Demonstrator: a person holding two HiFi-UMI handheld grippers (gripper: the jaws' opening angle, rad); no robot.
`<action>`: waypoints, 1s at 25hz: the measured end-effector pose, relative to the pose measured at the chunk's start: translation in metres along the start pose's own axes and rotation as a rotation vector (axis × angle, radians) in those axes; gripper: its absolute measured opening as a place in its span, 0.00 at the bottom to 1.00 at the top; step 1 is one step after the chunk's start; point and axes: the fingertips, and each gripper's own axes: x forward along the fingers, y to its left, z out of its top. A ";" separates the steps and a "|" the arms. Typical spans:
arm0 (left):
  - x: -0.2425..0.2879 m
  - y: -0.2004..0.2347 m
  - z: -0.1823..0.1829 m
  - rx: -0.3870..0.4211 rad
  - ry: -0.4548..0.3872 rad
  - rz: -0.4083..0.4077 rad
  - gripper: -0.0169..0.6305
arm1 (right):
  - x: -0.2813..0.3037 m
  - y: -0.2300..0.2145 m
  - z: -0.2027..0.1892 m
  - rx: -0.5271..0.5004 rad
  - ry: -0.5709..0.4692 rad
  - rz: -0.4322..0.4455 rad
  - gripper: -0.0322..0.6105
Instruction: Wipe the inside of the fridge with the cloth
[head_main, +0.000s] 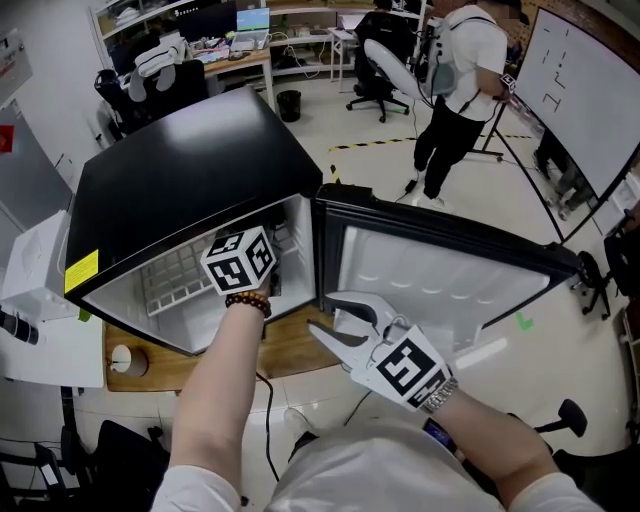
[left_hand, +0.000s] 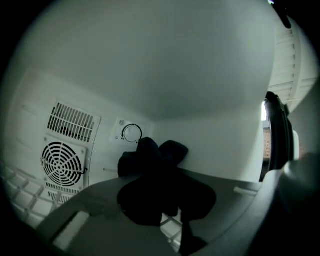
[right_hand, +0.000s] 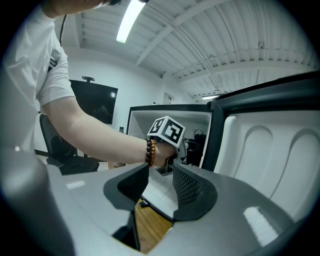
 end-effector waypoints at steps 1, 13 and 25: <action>-0.003 -0.003 -0.002 0.004 0.000 -0.005 0.10 | -0.001 0.002 -0.001 -0.002 0.004 0.005 0.29; -0.034 -0.032 -0.012 0.042 -0.006 -0.048 0.10 | -0.012 0.025 -0.005 -0.011 0.009 0.042 0.29; -0.061 -0.059 -0.020 0.050 -0.006 -0.082 0.10 | -0.023 0.044 -0.008 -0.006 -0.002 0.073 0.29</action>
